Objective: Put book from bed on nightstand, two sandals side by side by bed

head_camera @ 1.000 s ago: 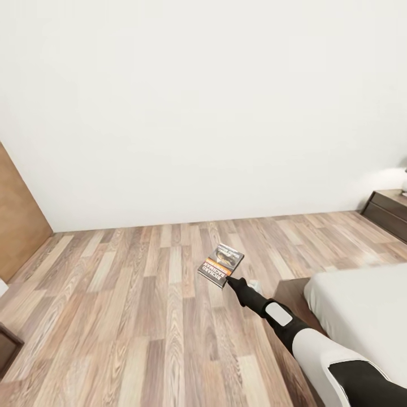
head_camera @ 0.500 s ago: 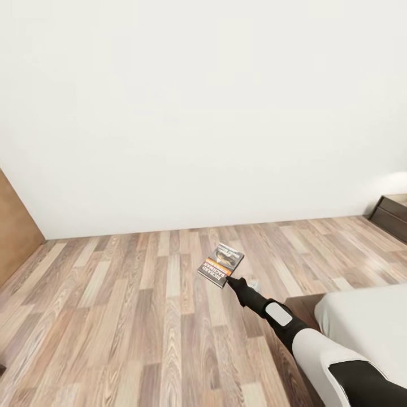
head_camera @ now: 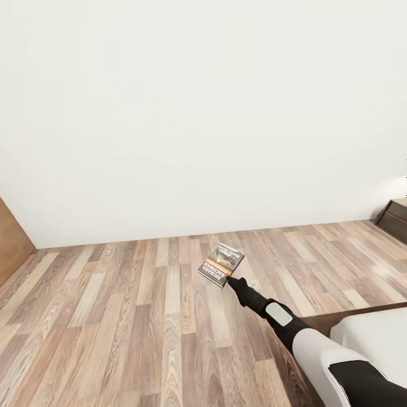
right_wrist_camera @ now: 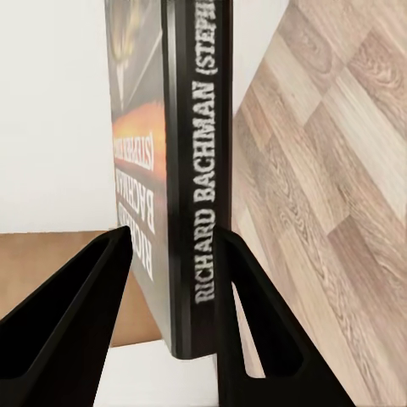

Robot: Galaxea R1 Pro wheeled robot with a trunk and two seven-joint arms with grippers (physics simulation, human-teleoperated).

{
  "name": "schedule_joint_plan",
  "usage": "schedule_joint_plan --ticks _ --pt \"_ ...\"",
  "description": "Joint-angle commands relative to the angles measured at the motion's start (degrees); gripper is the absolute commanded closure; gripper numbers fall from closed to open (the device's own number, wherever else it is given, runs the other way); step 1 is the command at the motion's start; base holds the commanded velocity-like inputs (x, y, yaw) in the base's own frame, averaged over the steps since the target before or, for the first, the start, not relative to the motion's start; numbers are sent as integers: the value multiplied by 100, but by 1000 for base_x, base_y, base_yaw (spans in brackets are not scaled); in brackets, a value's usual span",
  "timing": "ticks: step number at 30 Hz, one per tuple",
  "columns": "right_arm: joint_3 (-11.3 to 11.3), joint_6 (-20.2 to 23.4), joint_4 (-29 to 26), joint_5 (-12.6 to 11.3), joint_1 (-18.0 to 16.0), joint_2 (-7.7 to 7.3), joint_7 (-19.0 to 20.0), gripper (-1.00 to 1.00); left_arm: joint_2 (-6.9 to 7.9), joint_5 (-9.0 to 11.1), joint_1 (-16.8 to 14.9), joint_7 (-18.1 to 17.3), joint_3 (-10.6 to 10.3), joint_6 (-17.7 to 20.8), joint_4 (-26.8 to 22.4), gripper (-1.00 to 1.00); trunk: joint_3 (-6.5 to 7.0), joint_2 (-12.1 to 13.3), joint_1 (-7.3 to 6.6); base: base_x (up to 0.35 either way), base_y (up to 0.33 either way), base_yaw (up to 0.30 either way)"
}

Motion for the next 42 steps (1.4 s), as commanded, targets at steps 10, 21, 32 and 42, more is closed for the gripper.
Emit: schedule_joint_plan --ticks 10,21,32,42 --pt "31 25 1 -72 -6 -2 14 100 4 67 -4 -20 -46 -19 7 -100 -5 -2 3 319 149 -226" --pt "31 26 1 -69 -6 -2 14 100 4 68 -4 -20 -38 -19 7 -100 10 -2 3 319 161 -266" --pt "31 26 1 -69 -6 -2 14 100 4 68 -4 -20 -38 -19 7 -100 49 -2 3 309 193 -267" --pt "31 26 1 -69 -6 -2 14 100 4 68 -4 -20 -38 -19 7 -100 90 -2 3 296 219 -263"
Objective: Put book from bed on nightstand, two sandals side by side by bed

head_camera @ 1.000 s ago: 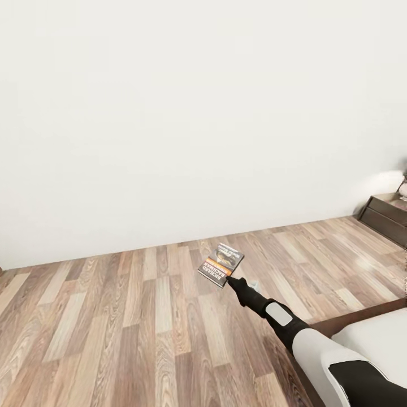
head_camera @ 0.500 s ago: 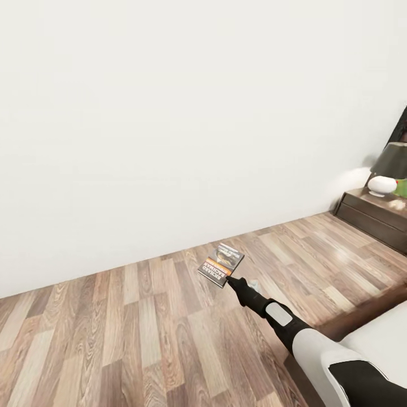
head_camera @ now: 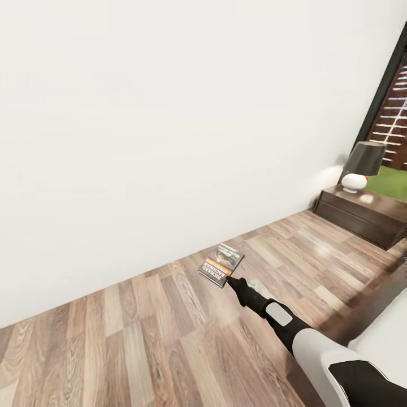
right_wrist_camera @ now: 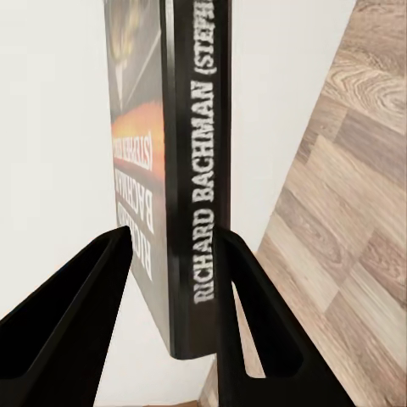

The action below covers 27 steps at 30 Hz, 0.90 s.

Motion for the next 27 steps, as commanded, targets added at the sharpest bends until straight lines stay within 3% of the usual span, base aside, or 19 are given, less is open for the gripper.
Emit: schedule_joint_plan --ticks 1,27 --pt "32 17 3 -75 -7 -1 7 100 4 61 -3 -20 -47 -18 5 -100 -1 -2 2 294 220 -261" --pt "32 15 3 -75 -7 -1 7 100 4 61 -3 -20 -47 -18 5 -100 105 -2 2 294 221 -261"
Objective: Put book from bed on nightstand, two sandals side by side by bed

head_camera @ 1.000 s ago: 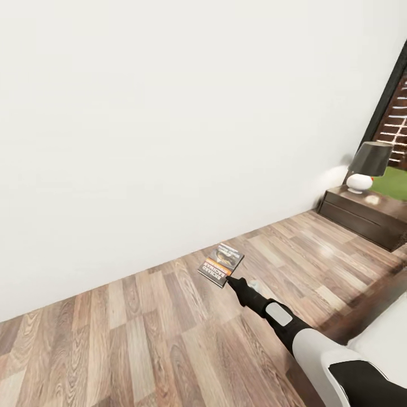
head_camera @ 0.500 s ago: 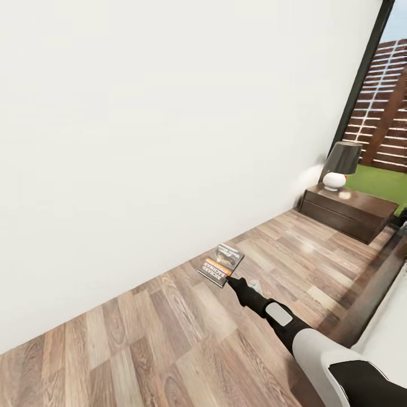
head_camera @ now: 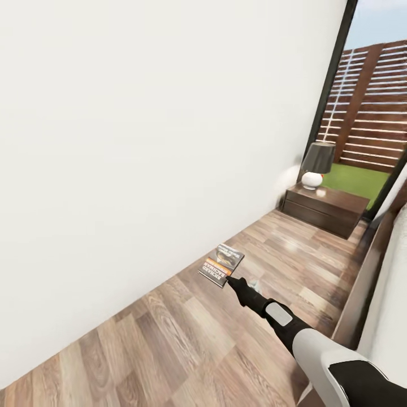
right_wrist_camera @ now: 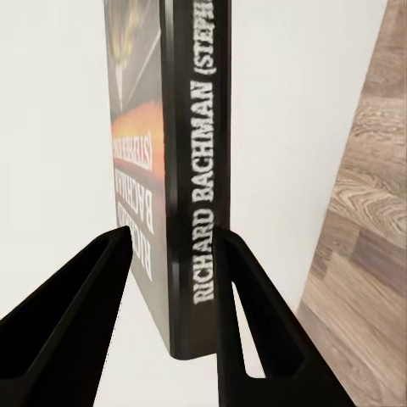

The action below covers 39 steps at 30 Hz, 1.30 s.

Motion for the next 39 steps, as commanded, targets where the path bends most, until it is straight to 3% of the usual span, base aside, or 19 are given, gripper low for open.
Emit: schedule_joint_plan --ticks 1,27,39 --pt "31 18 3 -75 -7 -1 7 100 4 61 -3 -20 -47 -18 5 -100 -1 -2 2 294 221 -261" --pt "31 22 3 -75 -7 -1 7 100 4 61 -3 -20 -47 -18 5 -100 106 -2 2 293 218 -261" --pt "31 21 3 -75 -7 -1 7 100 4 61 -3 -20 -50 -18 5 -100 156 -2 2 260 56 -261"
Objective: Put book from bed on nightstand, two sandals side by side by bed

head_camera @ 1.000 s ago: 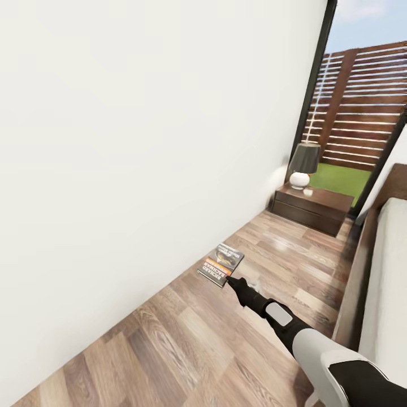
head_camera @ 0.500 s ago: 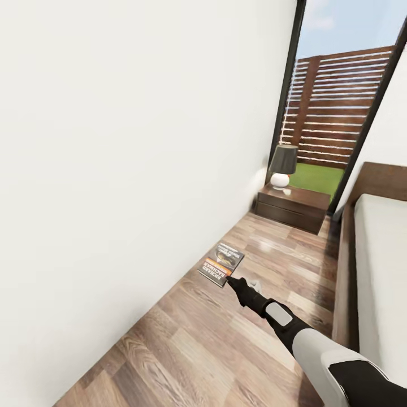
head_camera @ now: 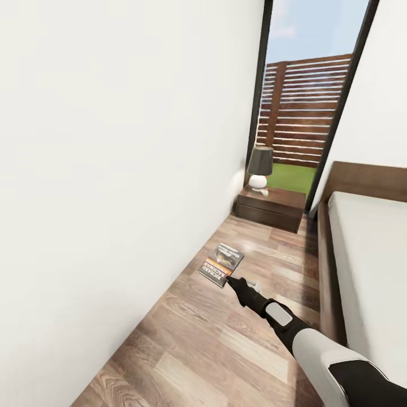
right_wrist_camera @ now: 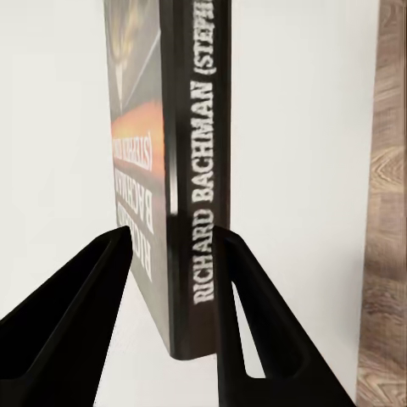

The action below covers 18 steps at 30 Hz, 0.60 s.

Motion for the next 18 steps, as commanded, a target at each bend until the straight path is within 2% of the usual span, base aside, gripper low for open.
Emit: schedule_joint_plan --ticks 1,18 --pt "31 18 2 -75 -6 -1 7 100 4 61 -3 -19 -46 -20 5 -100 -1 -2 2 249 33 -261" --pt "31 15 2 -75 -6 1 7 100 4 61 -3 -19 -44 -20 5 -100 69 -2 2 248 101 -261"
